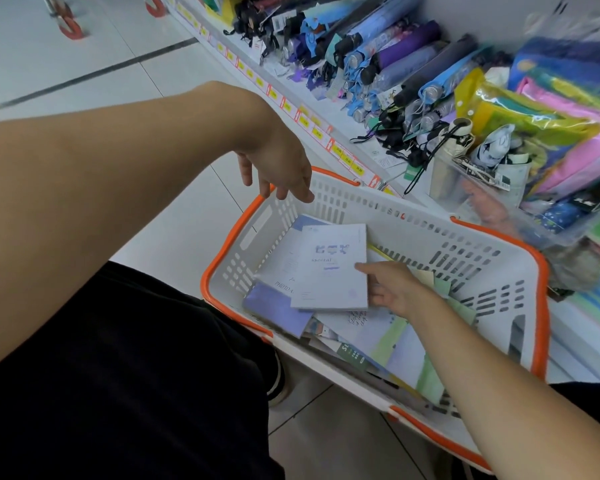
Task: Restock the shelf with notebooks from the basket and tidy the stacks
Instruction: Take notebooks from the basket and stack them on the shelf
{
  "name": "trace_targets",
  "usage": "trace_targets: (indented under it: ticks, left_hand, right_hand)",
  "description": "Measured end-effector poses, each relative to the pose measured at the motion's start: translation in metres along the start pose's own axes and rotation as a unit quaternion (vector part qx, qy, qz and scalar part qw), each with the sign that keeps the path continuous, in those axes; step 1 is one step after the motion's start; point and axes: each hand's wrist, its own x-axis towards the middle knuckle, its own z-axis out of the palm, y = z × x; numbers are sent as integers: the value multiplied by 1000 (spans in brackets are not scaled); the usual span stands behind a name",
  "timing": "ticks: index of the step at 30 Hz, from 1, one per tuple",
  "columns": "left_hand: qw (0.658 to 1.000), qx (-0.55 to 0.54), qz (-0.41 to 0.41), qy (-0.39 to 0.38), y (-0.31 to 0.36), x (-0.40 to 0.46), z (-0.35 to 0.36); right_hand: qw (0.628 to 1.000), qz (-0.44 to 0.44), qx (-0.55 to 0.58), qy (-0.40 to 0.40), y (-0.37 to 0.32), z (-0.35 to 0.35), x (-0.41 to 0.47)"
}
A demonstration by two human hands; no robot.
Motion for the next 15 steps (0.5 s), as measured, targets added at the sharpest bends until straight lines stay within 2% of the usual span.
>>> trace_targets:
  ticks: [2,4,5,8,10,12,15]
  left_hand:
    - [1000,-8,0,-3,3,-6,0]
    - [999,-11,4,34,6,-9,-1]
    - [999,-6,3,32,7,-11,-3]
    - [998,30,-35,-41,8,-18,-8]
    - [997,18,-67,-36,6,-25,-13]
    - [994,-95,-45,-11,1,-32,-15]
    - [955,-290,17,66,-6,-39,-23]
  right_hand:
    - [999,-11,-28,-32,2,11,-4]
    - [997,-37,-34,-56,-1,16,-9]
    - [996,-52,-10,-71,-4,15,-13]
    - [978,-101,116,-140,-21,8,-26]
    - [955,-145,181,-182,-42,9,-41]
    - [940,-190,203,-198,-66,17,-53]
    - [930,-218,209,-208,-91,34,-64]
